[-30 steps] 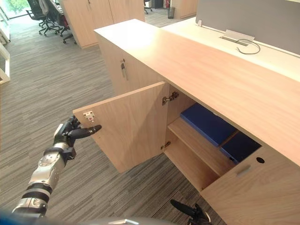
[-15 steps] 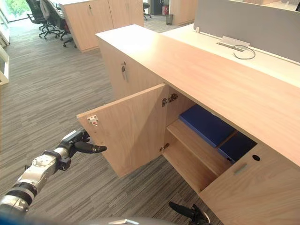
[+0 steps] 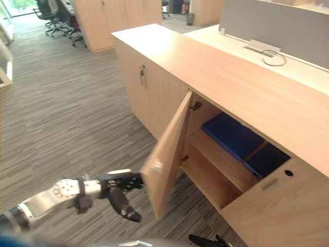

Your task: Walk over to the cabinet, pick up the folder, carry it to the office cabinet, place the folder inside the office cabinet, then close the office cabinet door

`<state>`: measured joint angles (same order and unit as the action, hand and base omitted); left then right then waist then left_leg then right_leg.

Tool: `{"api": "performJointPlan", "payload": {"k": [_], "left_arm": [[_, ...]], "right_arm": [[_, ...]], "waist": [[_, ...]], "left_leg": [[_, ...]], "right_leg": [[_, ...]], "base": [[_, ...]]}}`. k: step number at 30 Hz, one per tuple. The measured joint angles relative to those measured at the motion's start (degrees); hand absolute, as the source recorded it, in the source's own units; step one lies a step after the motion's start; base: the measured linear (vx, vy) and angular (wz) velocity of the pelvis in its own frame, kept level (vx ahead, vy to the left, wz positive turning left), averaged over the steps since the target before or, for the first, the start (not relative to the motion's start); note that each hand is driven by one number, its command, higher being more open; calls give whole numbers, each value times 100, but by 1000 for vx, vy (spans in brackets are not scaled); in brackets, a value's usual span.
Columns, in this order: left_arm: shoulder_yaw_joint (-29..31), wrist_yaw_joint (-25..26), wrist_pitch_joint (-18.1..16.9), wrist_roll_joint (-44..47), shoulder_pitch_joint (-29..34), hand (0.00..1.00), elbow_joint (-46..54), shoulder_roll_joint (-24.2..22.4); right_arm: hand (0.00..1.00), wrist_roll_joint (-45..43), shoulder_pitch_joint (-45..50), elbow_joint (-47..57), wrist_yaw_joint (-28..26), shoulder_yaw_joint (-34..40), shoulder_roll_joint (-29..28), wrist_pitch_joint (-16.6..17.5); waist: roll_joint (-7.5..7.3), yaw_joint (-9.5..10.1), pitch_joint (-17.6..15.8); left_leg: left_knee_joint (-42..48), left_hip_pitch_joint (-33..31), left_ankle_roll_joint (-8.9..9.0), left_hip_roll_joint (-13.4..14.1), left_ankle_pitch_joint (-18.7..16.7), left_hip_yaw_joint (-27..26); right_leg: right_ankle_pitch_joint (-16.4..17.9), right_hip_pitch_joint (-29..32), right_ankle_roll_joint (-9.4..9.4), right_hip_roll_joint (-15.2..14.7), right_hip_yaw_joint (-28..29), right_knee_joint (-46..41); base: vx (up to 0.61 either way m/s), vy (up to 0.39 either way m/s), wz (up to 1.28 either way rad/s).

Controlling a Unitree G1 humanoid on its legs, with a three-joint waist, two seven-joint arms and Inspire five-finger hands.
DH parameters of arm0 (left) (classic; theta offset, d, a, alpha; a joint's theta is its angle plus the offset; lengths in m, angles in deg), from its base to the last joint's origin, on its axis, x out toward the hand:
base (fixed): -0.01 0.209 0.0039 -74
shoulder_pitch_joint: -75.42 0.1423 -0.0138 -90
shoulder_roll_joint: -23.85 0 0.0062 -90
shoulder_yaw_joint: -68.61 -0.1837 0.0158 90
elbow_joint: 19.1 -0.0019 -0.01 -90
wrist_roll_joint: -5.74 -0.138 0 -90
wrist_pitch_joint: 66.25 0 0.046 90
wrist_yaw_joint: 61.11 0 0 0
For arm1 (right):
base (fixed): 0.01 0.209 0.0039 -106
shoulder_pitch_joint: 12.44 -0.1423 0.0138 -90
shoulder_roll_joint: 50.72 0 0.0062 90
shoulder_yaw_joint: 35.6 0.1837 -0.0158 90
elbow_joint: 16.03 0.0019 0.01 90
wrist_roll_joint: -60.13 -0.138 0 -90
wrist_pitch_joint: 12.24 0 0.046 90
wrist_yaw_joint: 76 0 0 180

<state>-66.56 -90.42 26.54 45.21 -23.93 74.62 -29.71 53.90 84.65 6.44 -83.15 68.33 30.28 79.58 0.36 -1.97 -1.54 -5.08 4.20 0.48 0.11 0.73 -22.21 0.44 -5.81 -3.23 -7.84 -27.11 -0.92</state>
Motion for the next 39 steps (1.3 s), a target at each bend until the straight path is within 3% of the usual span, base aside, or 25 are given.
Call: {"api": "performJointPlan", "payload": {"k": [1, 4, 8, 11, 15, 18, 21, 22, 23, 25, 26, 29, 30, 32, 33, 35, 36, 39], "left_arm": [[-1, -79, -16, 171, -34, 100, 220, -182], [-143, -254, -197, 399, -401, 100, 687, -458], [-290, -284, -232, 492, -579, 100, 716, -511], [-424, -306, -225, 492, -566, 100, 714, -571], [-409, -253, -266, 464, -470, 100, 508, -736], [-198, -112, -447, 39, 149, 100, -132, -1144], [129, 191, -630, -740, 759, 100, -1517, -2040], [235, 332, -692, -1138, 824, 100, -2015, -2291], [469, 529, -747, -1971, 876, 100, -2952, -2682], [968, 647, -736, -2735, 1067, 100, -3831, -3045], [1803, 833, -656, -2962, 1403, 100, -4460, -3373], [3696, 1146, -603, -2882, 1748, 100, -5047, -4026], [4913, 1392, -604, -2741, 1690, 100, -5338, -4420], [5771, 1788, -604, -2464, 1699, 100, -5591, -4674], [6187, 2115, -613, -2262, 1821, 100, -5669, -4791], [6298, 2433, -720, -2183, 2039, 100, -5660, -4902], [6443, 2762, -797, -2213, 2159, 100, -5694, -5121], [6634, 3202, -1041, -2215, 2198, 100, -5668, -5254]], "right_arm": [[100, 0, 0, -1, -20, -3, -13, 5], [100, -3, 32, -34, -35, -164, 18, 14], [100, -9, 59, -38, -115, -178, 181, 82], [100, -8, 65, -73, -130, -269, 244, 78], [100, -11, 53, -66, -133, -425, 232, 76], [100, -26, 40, 46, -133, -724, 202, 78], [100, -54, 38, 155, -129, -924, 171, 77], [100, -62, 29, 173, -126, -1023, 154, 78], [100, -60, -39, 209, -128, -1131, 165, 67], [100, -48, -59, 275, -123, -1128, 179, 40], [100, -20, -49, 376, -112, -1108, 168, 1], [100, -22, 59, 484, -86, -888, 171, -36], [100, -56, 78, 473, -76, -715, 148, -80], [100, -114, 53, 465, 5, -530, 138, -89], [100, -212, 40, 463, 104, -361, 100, -87], [100, -291, 65, 488, 211, -346, 89, -80], [100, -289, 123, 547, 342, -280, 23, -47], [100, -288, 249, 577, 447, -204, -203, 23]], "waist": [[-21, -49, 15], [10, -261, 63], [288, -369, 193], [384, -371, 258], [298, -387, 202], [140, -460, 141], [-5, -455, 101], [-95, -454, 27], [-114, -360, -130], [-20, -306, -210], [-51, -270, -262], [25, -72, -382], [41, 81, -437], [118, 162, -475], [160, 177, -499], [203, 210, -503], [243, 224, -488], [-79, 279, -363]], "left_leg": [[-1, -18, -94, -6, 0, -61], [-30, -28, -138, -15, -3, -135], [-33, -68, -138, -12, 15, -185], [-33, -61, -130, -7, 41, -151], [-33, 43, -184, -4, 94, -121], [-31, 170, -154, 6, 61, -180], [252, 4, -109, 83, -133, -269], [754, -215, -106, 203, -369, -296], [1882, -603, -74, 600, -903, -364], [2881, -948, 8, 1010, -1249, -327], [3610, -1200, 47, 1225, -1272, 20], [4308, -1384, 96, 1300, -1242, 802], [4623, -1485, 138, 1198, -1201, 1259], [4415, -1412, 232, 878, -1612, 2063], [3975, -1373, 334, 580, -1793, 2842], [3253, -1251, 372, 457, -1683, 3396], [2974, -1105, 464, 420, -1435, 3452], [2718, -995, 348, 233, -1366, 3260]], "right_leg": [[0, 47, -1, -3, 63, 6], [2, 93, -3, -10, 154, 10], [14, 168, -15, -3, 226, 28], [12, 144, -19, 7, 194, 49], [10, 12, -20, 25, 161, 92], [9, -120, -25, 49, 206, 181], [9, -29, -23, 73, 314, 199], [15, -11, -14, 79, 345, 200], [40, -27, 28, 212, 463, 199], [71, -34, 79, 410, 622, 202], [90, -32, 134, 507, 851, 174], [130, -39, 196, 632, 1284, 107], [142, -44, 228, 637, 1619, 62], [137, -18, 250, 625, 1991, 8], [116, -2, 212, 603, 2269, -18], [139, 3, 93, 612, 2506, -96], [184, -31, -23, 610, 2645, -117], [232, 6, -81, 355, 2670, -127]], "base": [[-85, 40, -29], [-88, 19, -19], [-48, -5, -8], [-6, -25, 6], [1, -16, 4], [-3, -26, -10], [14, -20, -15], [-8, -113, -29], [-1, -128, -39], [52, -122, -59], [110, -95, -83], [92, -23, -87], [98, 55, -103], [117, 168, -115], [129, 266, -120], [115, 251, -92], [107, 203, -50], [108, 159, -24]]}}
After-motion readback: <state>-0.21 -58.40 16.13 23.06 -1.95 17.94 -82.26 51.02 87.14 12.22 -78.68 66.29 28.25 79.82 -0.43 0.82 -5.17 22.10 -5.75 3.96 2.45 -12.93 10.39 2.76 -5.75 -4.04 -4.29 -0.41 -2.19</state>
